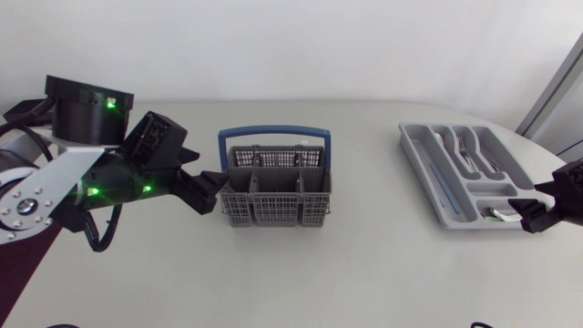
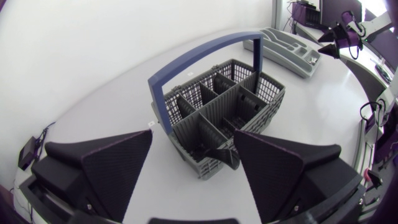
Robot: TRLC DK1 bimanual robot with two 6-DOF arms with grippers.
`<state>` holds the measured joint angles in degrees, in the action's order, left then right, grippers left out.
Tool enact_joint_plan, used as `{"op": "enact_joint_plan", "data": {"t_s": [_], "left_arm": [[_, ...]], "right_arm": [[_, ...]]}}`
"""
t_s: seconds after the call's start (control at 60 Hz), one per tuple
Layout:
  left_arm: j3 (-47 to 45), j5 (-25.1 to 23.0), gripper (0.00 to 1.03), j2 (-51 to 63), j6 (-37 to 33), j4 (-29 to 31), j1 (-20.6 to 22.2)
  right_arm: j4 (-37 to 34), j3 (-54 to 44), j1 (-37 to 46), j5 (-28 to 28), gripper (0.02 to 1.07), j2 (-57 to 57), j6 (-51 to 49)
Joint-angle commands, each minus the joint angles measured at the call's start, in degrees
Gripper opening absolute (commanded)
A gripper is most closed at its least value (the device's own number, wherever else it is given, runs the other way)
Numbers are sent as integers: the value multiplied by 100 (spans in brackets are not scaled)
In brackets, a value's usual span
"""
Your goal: Unload the cutlery basket into the drawer organizer.
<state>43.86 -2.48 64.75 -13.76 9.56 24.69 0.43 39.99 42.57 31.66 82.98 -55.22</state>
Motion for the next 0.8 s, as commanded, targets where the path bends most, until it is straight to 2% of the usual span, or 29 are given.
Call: {"op": "enact_joint_plan", "data": {"t_s": [0.0,0.1,0.4,0.65,0.783], "left_arm": [[114,20,91,-15,-48,63,-96],[150,-51,92,-68,-57,186,-148],[396,-736,92,-569,-136,239,-386],[404,-1009,94,-1061,-1067,547,-535],[431,-1483,94,-1105,-1586,898,-992]], "right_arm": [[-227,-140,-231,42,91,-344,293],[-306,-263,-539,33,91,-678,512],[-421,-571,-1497,-371,91,-1232,873],[-711,-641,-2305,-705,91,-1627,1075],[-711,-633,-2894,-1013,91,-1715,1330]]}}
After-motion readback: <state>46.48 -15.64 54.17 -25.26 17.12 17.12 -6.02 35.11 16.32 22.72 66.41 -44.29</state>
